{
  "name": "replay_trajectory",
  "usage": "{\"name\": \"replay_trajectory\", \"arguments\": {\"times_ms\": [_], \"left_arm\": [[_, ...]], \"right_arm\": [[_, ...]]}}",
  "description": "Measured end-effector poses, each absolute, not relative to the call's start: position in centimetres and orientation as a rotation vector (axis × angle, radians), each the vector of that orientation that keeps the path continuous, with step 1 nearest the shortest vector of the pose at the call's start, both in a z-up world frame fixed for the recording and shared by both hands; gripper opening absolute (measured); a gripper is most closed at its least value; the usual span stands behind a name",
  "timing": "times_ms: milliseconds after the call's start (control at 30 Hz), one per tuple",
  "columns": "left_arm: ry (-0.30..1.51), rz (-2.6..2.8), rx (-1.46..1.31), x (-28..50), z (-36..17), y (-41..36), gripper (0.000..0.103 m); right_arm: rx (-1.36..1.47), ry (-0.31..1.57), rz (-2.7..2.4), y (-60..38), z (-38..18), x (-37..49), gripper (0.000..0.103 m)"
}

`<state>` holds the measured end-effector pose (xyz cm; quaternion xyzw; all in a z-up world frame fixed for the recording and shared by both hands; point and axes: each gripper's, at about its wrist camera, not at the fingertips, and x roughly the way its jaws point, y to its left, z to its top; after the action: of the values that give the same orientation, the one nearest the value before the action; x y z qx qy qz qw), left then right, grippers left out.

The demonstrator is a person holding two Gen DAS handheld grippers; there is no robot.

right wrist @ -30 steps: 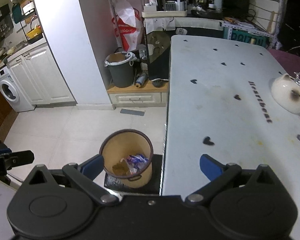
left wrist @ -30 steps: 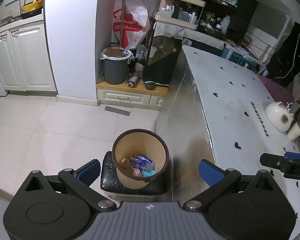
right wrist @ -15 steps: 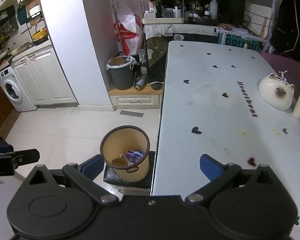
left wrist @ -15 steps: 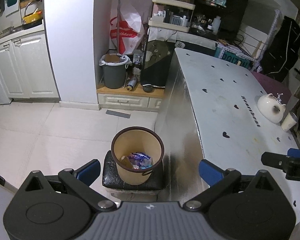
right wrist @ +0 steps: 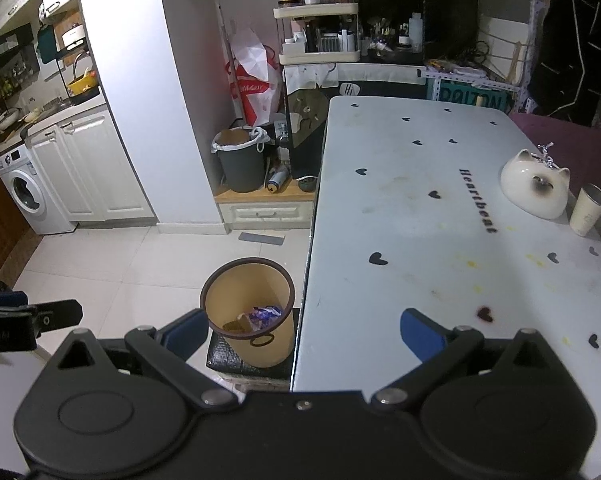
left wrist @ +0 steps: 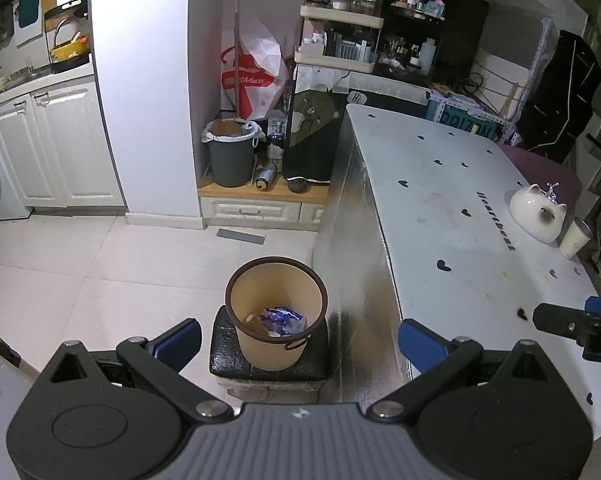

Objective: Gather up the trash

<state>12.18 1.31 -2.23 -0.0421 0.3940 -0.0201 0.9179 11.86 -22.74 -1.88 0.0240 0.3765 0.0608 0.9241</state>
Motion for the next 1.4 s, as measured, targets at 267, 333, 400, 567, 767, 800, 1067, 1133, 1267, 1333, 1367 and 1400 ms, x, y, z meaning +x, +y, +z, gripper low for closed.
{"name": "replay_trajectory", "arguments": {"times_ms": [267, 333, 400, 567, 767, 800, 1067, 1133, 1267, 1333, 1367, 1400], "left_arm": [[0.803, -0.038, -0.08, 11.7, -2.08, 1.11, 0.103], [0.803, -0.037, -0.08, 11.67, -2.06, 1.12, 0.103], [0.802, -0.034, -0.08, 11.57, -1.97, 1.16, 0.103], [0.8, -0.026, -0.084, 11.32, -1.65, 1.27, 0.103], [0.797, -0.02, -0.088, 11.24, -1.58, 1.3, 0.103], [0.796, -0.02, -0.087, 11.27, -1.58, 1.23, 0.103], [0.795, -0.019, -0.085, 11.29, -1.54, 1.24, 0.103], [0.794, -0.019, -0.086, 11.3, -1.49, 1.24, 0.103], [0.794, -0.018, -0.085, 11.38, -1.44, 1.18, 0.103], [0.793, -0.016, -0.085, 11.51, -1.33, 1.22, 0.103], [0.793, -0.016, -0.085, 11.53, -1.22, 1.26, 0.103], [0.793, -0.016, -0.084, 11.55, -1.19, 1.28, 0.103]], "right_arm": [[0.045, 0.769, 0.129, -23.1, -1.87, 11.61, 0.103], [0.043, 0.77, 0.129, -23.23, -1.88, 11.57, 0.103], [0.044, 0.768, 0.13, -23.15, -1.88, 11.53, 0.103], [0.038, 0.769, 0.139, -23.11, -1.9, 11.44, 0.103], [0.03, 0.768, 0.144, -23.09, -1.78, 11.6, 0.103], [0.029, 0.768, 0.143, -23.09, -1.78, 11.61, 0.103], [0.025, 0.768, 0.144, -23.14, -1.68, 11.77, 0.103], [0.027, 0.769, 0.144, -23.09, -1.66, 11.68, 0.103], [0.025, 0.768, 0.143, -23.03, -1.63, 11.69, 0.103], [0.024, 0.768, 0.144, -23.07, -1.62, 11.73, 0.103], [0.025, 0.769, 0.144, -23.03, -1.63, 11.71, 0.103], [0.025, 0.769, 0.144, -23.04, -1.61, 11.71, 0.103]]}}
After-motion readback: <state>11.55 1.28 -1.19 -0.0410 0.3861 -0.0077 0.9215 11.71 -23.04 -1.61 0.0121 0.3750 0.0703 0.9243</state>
